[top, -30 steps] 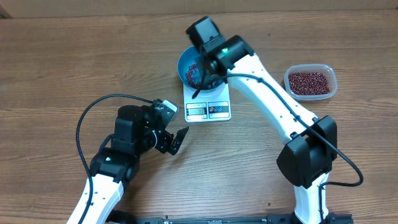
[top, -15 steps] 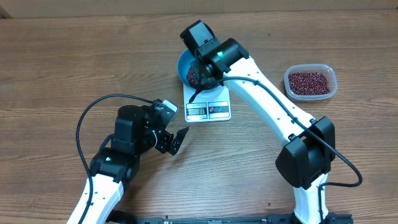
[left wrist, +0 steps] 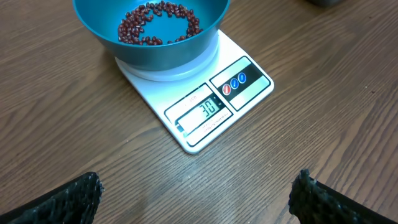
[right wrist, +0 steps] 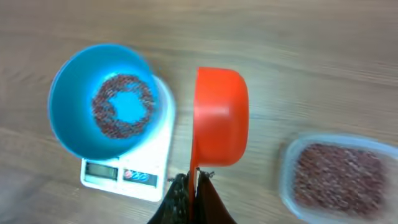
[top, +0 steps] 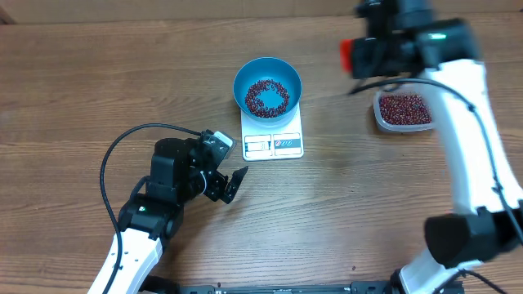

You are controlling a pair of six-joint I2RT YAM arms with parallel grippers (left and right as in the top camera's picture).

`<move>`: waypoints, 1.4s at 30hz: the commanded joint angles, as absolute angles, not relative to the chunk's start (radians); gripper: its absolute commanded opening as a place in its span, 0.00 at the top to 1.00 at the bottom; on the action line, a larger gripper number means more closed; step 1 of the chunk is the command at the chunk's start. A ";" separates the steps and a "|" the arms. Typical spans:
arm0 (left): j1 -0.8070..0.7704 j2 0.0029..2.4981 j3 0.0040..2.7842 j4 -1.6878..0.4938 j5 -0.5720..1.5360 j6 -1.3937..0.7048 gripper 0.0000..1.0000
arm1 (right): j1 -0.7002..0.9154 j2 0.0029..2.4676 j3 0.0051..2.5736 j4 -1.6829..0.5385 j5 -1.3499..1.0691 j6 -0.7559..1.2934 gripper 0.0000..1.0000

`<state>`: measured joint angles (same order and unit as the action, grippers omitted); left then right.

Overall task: Scoop item into bowl and weigh 150g on scale
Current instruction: 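Return the empty scoop with the right gripper to the bean tub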

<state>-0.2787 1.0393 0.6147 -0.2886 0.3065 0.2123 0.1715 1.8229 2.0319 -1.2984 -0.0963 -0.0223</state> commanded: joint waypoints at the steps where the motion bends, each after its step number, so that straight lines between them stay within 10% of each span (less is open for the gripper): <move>1: -0.275 1.047 0.615 -0.288 0.304 0.202 0.00 | 0.030 1.797 2.048 -1.393 -0.120 -0.109 0.96; 42: -0.275 1.047 0.615 -0.288 0.304 0.202 0.00 | -0.192 1.814 1.412 -0.884 0.075 -0.109 0.96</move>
